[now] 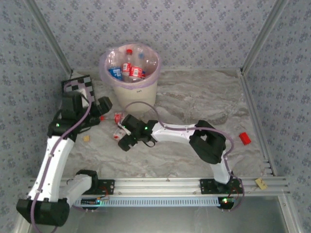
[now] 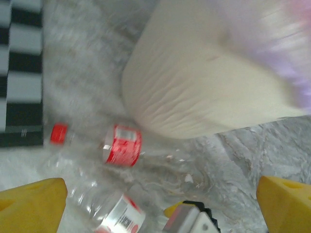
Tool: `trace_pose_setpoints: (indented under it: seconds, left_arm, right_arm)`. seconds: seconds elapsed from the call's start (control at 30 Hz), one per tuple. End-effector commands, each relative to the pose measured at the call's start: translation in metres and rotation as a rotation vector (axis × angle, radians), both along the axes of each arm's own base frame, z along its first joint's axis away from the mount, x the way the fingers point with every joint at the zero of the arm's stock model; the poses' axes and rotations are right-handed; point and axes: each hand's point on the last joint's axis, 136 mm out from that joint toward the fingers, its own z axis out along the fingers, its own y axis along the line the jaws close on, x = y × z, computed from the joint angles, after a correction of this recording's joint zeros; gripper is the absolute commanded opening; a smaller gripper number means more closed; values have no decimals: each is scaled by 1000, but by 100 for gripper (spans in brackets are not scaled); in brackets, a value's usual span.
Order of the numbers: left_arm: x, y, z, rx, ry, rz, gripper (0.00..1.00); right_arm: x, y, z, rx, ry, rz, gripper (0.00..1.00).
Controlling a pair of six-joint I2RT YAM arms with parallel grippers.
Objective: Put the plastic bottles in the bin
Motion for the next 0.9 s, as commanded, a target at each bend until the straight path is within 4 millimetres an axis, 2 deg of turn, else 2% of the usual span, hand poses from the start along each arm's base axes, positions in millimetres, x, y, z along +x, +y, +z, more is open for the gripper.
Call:
trace_pose_setpoints:
  seconds: [0.0, 0.2, 0.33, 0.5, 0.7, 0.87]
  left_arm:
    - [3, 4, 15, -153, -99, 88, 100]
    - [-3, 14, -9, -183, -62, 135, 100]
    - [-4, 16, -20, -194, -50, 146, 100]
    - [-3, 17, -25, -205, -49, 145, 100]
    - [-4, 18, -19, -199, -66, 143, 100]
    - [-4, 12, -7, -230, -89, 117, 100]
  right_arm:
    - [-1, 7, -7, -18, 16, 16, 100]
    - [-2, 17, -20, -16, 46, 27, 95]
    - [-3, 18, -25, -23, 59, 31, 86]
    - [-1, 15, -20, -27, 47, 26, 72]
    - [-1, 9, -2, -15, 28, 17, 63]
    - [-4, -2, 30, 39, 4, 8, 56]
